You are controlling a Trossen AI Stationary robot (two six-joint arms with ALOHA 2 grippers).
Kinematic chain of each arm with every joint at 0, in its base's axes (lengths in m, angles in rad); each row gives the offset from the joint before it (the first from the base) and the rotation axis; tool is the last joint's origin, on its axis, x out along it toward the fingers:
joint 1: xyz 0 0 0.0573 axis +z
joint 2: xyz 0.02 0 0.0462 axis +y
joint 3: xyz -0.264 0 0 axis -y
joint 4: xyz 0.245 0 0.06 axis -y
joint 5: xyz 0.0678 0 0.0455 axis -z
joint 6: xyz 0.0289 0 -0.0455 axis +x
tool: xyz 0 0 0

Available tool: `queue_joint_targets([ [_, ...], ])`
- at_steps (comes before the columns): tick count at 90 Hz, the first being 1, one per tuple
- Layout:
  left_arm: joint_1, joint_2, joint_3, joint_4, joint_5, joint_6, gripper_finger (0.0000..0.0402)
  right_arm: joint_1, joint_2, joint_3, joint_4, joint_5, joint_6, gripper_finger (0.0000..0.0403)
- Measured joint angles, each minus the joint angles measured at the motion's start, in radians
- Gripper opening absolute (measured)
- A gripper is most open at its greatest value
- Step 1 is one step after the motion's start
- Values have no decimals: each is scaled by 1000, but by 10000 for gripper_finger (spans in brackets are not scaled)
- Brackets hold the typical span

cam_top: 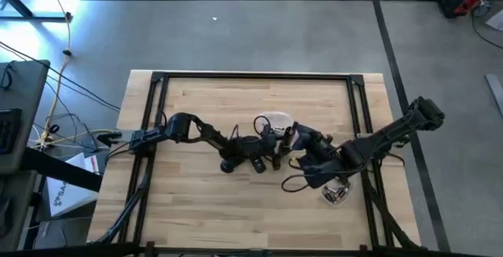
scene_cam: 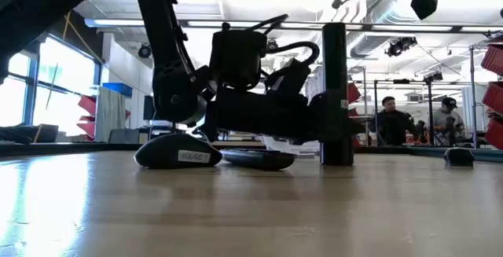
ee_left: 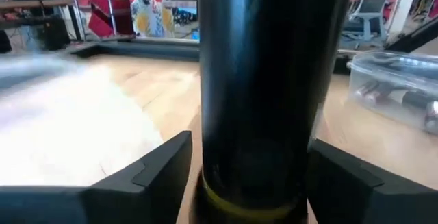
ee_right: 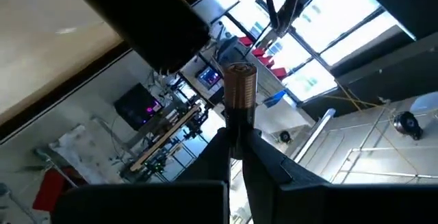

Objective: Insert battery
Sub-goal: Insert the black battery into the flashlight

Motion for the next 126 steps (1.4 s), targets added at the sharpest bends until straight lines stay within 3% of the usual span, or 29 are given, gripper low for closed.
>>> queue_joint_targets([
  [37,0,-95,-1,-207,-37,31,234,11,0,0,60,0,37,0],
  [78,-25,-195,-51,-273,-31,39,234,11,0,1,61,-5,111,0],
  [101,-34,-256,-52,-418,-70,81,234,11,0,1,86,-23,113,0],
  [126,-35,-348,-51,-673,-66,20,234,9,0,1,87,-45,135,0],
])
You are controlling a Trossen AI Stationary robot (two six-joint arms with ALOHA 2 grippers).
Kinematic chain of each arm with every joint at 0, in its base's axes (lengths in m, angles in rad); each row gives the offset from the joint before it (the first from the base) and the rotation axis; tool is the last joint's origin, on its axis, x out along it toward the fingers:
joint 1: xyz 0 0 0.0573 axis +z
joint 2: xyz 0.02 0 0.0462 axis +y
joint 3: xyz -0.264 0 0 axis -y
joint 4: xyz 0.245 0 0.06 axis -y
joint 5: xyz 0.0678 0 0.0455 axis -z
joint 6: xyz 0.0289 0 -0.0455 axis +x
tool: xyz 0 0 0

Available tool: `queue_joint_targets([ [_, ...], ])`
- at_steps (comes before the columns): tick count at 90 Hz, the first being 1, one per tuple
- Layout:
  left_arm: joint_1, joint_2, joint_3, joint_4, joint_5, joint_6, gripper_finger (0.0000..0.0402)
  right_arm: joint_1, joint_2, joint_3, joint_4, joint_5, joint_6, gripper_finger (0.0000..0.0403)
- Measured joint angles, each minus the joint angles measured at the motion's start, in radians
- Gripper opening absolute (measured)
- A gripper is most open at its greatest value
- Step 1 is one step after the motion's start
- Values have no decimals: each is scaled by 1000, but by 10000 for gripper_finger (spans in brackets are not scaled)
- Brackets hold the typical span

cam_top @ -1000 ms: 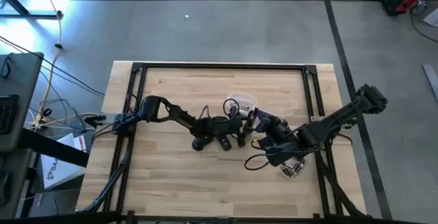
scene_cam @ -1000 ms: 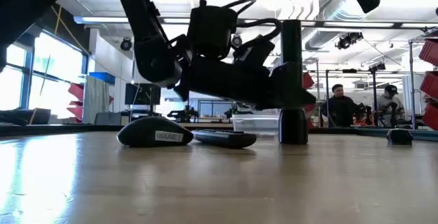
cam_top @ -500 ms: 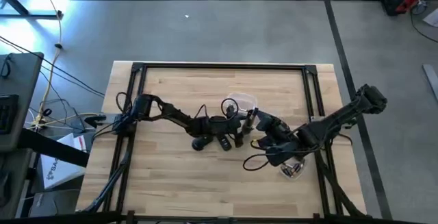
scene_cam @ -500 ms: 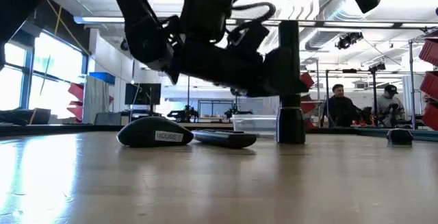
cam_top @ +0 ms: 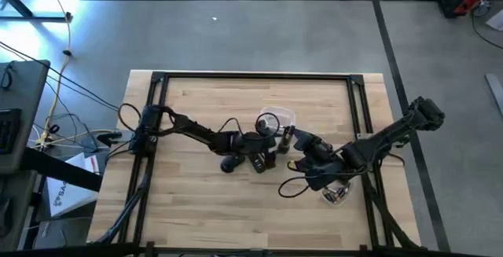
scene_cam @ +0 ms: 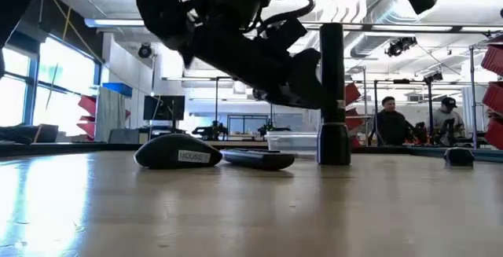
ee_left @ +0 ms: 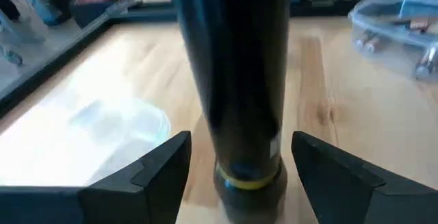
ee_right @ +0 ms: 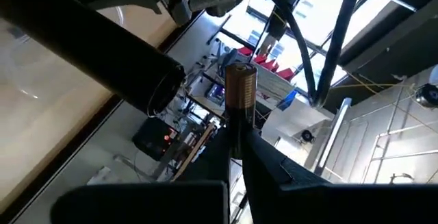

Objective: Insert battery
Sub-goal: Insert the black battery into the flashlight

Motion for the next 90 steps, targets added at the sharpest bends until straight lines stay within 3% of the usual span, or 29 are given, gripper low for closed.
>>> queue_joint_targets([
  [15,-18,-75,0,-164,12,-66,234,0,0,0,1,-15,-6,0],
  [32,-60,-236,0,-310,142,-175,234,-6,0,0,20,-59,-118,0],
  [44,-69,-315,0,-282,223,-292,234,-21,0,0,78,-92,-230,0],
  [66,-32,-357,1,-249,263,-500,234,-34,0,0,263,-159,-487,0],
  [90,12,-357,0,-160,376,-569,234,-40,2,0,304,-197,-513,0],
])
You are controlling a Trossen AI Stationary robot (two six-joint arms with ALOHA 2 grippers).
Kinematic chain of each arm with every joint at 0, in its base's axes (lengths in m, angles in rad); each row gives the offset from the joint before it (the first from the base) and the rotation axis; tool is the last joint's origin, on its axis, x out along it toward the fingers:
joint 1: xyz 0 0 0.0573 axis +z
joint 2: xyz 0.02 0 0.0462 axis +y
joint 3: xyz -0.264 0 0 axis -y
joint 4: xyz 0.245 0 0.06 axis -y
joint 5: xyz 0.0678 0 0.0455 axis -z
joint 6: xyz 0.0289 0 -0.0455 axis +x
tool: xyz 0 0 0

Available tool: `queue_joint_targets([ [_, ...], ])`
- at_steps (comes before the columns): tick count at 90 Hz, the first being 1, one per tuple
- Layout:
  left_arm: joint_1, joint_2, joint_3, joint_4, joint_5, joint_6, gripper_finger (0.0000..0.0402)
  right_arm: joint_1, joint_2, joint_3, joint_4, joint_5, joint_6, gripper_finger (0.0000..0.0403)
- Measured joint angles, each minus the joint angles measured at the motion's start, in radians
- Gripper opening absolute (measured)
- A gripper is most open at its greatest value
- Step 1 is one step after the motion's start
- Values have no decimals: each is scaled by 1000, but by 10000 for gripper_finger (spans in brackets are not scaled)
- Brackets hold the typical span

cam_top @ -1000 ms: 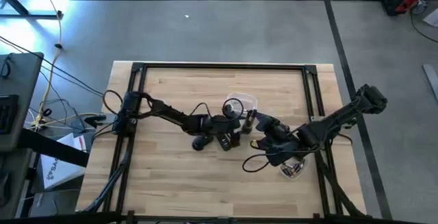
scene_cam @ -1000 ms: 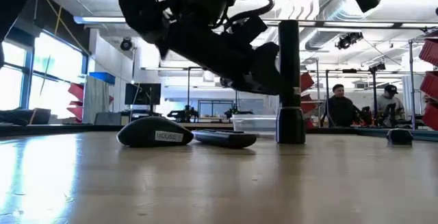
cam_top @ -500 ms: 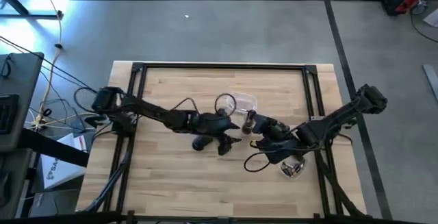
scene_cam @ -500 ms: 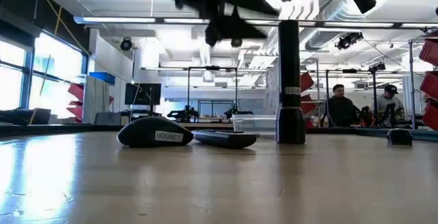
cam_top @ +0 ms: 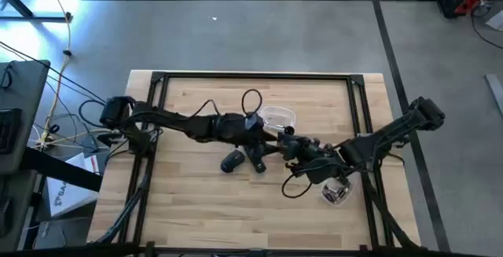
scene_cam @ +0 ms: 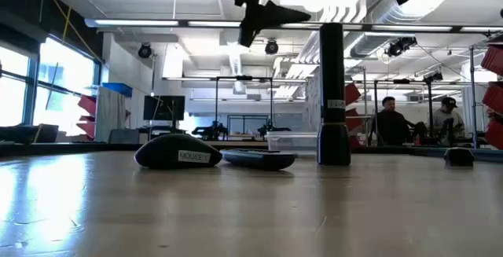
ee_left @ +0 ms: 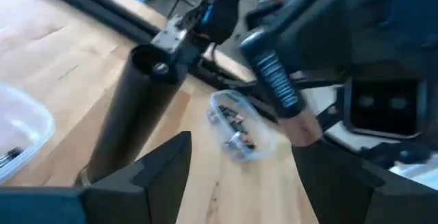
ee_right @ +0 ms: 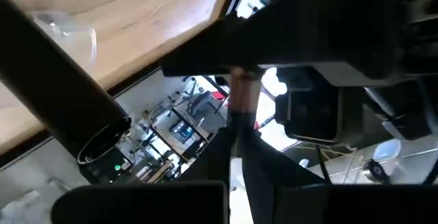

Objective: Insert battery
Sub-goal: Insert the black battery into the flashlight

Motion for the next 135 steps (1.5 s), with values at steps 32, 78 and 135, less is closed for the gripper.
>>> queue_joint_targets([
  [32,5,7,0,44,50,-43,234,-27,1,0,10,-26,-11,0],
  [78,19,8,0,43,-17,-44,175,-26,1,0,40,-40,-18,0],
  [135,18,8,0,33,3,76,25,-26,1,0,50,-72,103,0],
])
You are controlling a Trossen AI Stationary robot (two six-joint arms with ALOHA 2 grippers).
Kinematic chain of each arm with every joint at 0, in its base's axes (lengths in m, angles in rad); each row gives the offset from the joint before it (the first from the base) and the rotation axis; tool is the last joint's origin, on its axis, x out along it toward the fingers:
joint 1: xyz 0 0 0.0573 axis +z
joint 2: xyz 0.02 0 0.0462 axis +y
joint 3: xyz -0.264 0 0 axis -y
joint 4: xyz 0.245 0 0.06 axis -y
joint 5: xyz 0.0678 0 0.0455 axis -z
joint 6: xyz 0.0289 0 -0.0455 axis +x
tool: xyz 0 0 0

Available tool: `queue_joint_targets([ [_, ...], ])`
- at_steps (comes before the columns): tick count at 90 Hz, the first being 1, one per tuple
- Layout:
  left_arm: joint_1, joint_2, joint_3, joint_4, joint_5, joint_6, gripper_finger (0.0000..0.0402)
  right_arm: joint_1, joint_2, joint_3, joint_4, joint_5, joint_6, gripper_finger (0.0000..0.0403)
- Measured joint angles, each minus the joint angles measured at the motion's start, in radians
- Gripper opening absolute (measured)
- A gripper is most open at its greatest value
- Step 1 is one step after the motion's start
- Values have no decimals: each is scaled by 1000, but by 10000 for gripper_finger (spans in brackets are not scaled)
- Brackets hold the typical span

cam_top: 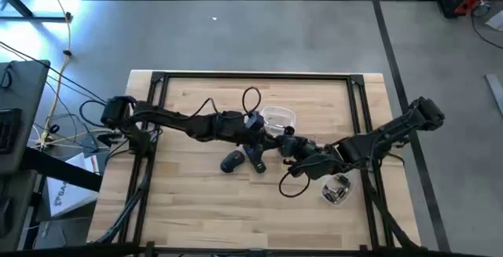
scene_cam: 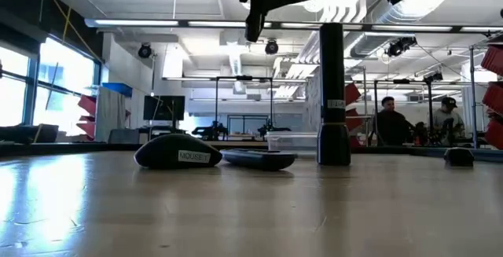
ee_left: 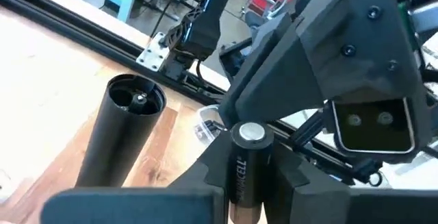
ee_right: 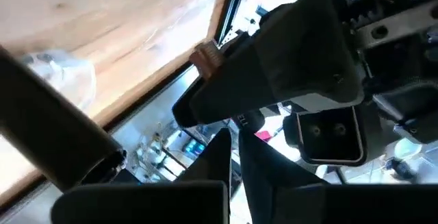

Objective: Insert battery
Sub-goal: Insert the black battery into the flashlight

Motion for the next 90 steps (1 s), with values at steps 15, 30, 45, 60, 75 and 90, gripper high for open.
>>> queue_joint_targets([
  [15,-8,0,0,-28,-49,91,25,1,1,-1,52,80,138,0],
  [30,-23,-18,0,-26,-97,206,25,1,-23,-1,37,110,426,0],
  [45,-43,-19,0,-12,-135,317,25,0,-156,-1,-77,-33,841,0],
  [60,-30,10,0,132,-170,418,25,-45,-363,-32,-137,-359,1209,0],
  [75,29,73,19,246,-171,477,25,-67,-576,-237,-12,-438,1304,0],
  [90,56,181,113,248,-170,523,25,-104,-734,-497,200,-458,1319,0],
])
